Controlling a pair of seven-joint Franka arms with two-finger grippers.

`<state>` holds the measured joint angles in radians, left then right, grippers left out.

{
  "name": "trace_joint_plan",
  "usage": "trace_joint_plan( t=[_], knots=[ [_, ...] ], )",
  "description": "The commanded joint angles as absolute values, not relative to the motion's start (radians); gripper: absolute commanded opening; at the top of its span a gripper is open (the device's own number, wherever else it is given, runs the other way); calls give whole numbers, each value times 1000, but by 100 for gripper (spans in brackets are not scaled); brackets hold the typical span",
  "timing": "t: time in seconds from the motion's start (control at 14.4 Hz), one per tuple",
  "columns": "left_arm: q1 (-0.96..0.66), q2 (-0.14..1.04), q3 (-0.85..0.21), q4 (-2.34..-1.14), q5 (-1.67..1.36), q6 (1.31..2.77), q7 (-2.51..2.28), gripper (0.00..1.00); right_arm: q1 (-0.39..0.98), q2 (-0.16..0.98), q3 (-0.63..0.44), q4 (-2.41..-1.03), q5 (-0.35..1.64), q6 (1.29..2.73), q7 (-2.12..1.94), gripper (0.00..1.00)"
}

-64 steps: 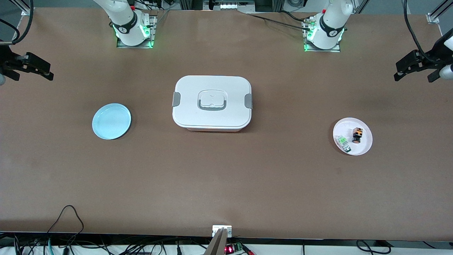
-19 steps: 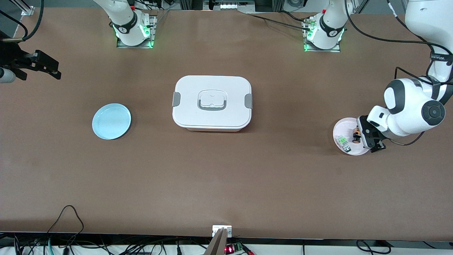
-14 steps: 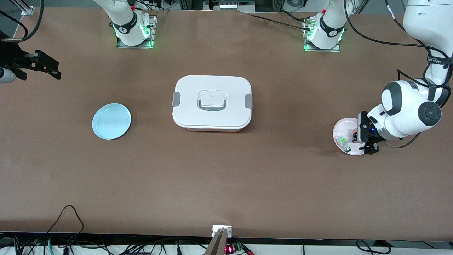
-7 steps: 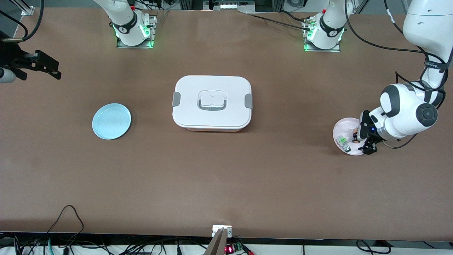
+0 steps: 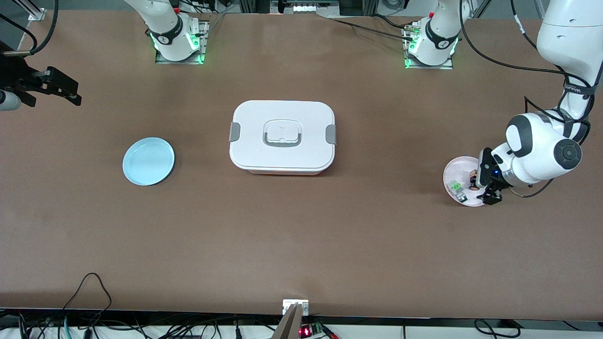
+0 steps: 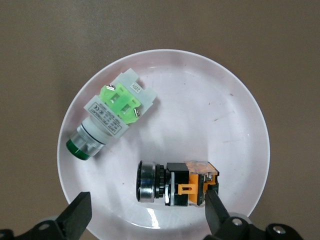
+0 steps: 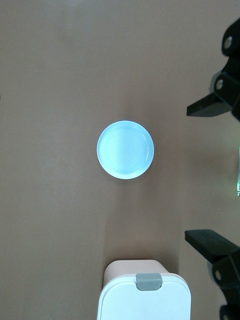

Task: Transfer orange switch to right arm and place
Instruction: 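Lower the left gripper onto the orange switch on the white plate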

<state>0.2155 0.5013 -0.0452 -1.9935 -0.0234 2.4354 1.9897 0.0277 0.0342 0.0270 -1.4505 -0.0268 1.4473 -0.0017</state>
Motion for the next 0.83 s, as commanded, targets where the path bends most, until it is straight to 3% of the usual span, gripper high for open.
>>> trace_joint_plan(
  t=[0.0,0.76],
  knots=[
    [229,491,-52,-2005,-69,2422,2016,100,28,26,29,-1453,-38,1443,11,100],
    [250,486,-52,-2083,-109,2502,2010,100,23,48,35,-1514,-17,1442,2,100]
  ],
)
